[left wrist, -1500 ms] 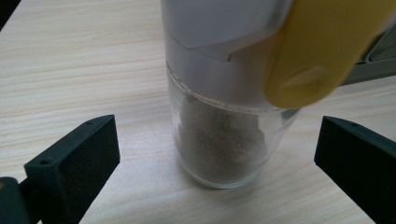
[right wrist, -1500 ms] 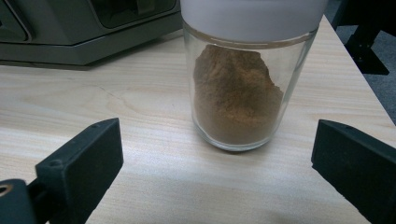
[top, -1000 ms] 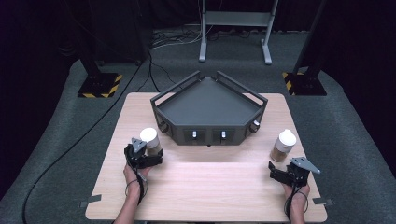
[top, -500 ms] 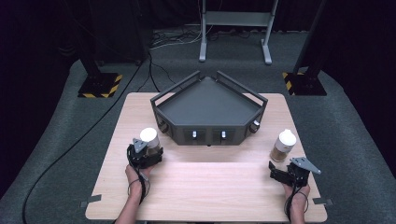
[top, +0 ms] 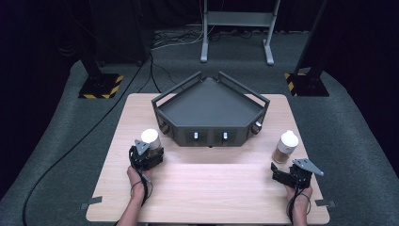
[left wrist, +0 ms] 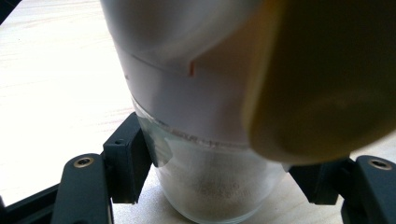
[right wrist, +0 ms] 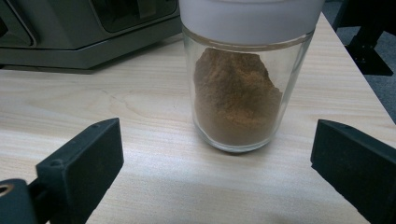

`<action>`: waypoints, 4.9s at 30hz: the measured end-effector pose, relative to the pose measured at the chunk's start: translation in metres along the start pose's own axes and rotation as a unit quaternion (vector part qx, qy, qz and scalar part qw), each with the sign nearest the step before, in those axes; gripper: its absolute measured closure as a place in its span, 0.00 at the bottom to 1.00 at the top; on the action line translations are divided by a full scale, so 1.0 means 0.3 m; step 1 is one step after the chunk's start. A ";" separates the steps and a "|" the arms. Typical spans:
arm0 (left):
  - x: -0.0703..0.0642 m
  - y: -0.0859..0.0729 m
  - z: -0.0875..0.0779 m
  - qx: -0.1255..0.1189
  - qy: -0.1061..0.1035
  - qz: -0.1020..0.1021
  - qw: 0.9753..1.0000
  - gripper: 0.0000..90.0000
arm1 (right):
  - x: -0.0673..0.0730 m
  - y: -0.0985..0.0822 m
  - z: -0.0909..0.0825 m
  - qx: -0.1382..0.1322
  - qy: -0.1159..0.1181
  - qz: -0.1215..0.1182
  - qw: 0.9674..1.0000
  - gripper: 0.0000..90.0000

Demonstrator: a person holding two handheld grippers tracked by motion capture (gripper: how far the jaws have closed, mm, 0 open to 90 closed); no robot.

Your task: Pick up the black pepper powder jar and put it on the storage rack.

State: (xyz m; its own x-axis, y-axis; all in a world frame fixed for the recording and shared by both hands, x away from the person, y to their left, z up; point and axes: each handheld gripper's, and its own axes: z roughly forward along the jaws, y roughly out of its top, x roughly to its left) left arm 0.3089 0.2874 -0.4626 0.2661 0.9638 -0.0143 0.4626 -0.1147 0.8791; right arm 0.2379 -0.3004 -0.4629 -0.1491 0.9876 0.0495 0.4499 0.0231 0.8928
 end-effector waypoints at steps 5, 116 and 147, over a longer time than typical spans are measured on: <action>0.000 0.000 0.002 -0.001 -0.001 -0.002 1.000 0.34 | -0.001 0.000 0.000 0.000 0.001 0.000 1.000 0.02; -0.041 0.216 -0.124 -0.039 -0.070 0.063 0.995 0.34 | -0.008 0.000 0.001 0.000 0.005 0.004 1.000 0.02; -0.078 0.334 -0.129 -0.048 -0.093 0.087 0.991 0.34 | -0.012 0.001 0.001 0.001 0.007 0.005 1.000 0.02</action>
State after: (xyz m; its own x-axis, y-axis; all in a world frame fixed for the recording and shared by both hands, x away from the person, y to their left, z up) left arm 0.3163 0.2626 -0.3559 0.4895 0.8698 0.0616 0.3162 -0.2429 0.9171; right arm 0.2388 -0.3039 -0.4629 -0.1569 0.9855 0.0649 0.4533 0.0135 0.8913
